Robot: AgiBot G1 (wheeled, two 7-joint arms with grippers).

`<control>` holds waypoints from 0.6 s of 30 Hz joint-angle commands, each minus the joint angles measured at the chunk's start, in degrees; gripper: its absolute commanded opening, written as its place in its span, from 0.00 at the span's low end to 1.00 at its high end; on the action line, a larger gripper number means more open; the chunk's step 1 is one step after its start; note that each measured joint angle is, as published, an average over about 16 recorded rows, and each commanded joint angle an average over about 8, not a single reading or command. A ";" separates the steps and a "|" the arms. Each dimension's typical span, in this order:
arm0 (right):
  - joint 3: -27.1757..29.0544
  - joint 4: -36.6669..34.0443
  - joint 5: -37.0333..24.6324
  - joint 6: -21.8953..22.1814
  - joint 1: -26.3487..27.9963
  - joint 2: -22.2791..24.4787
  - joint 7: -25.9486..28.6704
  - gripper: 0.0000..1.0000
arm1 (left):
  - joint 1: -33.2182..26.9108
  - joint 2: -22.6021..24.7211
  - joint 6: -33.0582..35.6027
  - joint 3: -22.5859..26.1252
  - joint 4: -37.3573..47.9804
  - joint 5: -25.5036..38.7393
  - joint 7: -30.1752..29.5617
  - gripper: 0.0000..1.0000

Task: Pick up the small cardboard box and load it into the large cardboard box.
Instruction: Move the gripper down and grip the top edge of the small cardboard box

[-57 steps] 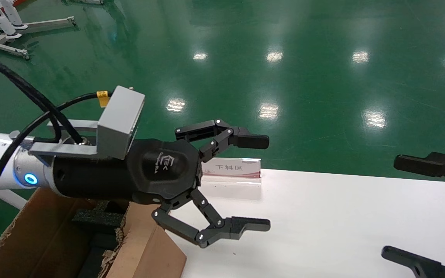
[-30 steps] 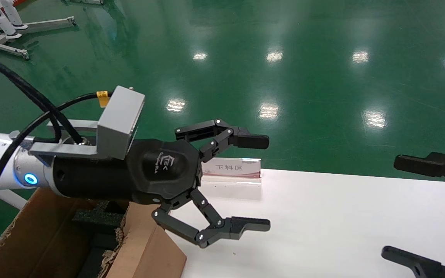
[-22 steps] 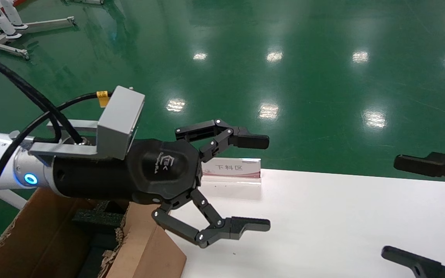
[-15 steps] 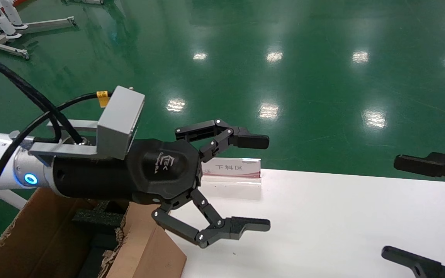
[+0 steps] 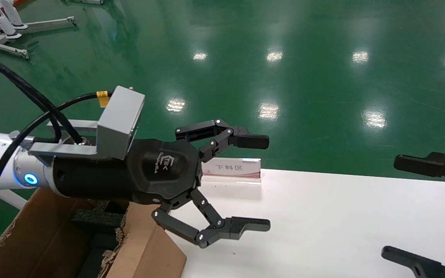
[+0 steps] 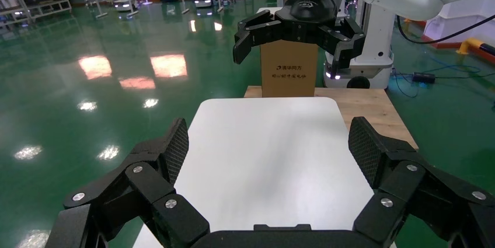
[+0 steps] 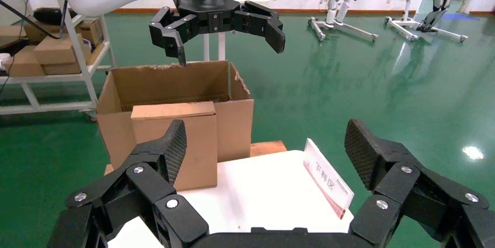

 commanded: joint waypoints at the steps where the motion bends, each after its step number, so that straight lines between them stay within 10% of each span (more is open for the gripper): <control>1: 0.00 0.00 0.00 0.00 0.00 0.00 0.00 1.00 | 0.03 -0.02 -0.01 0.01 0.01 -0.01 -0.03 1.00; 18: 0.00 0.00 0.00 0.00 0.00 0.00 0.00 1.00 | -3.60 -2.74 -1.73 4.93 -2.47 7.41 -7.61 1.00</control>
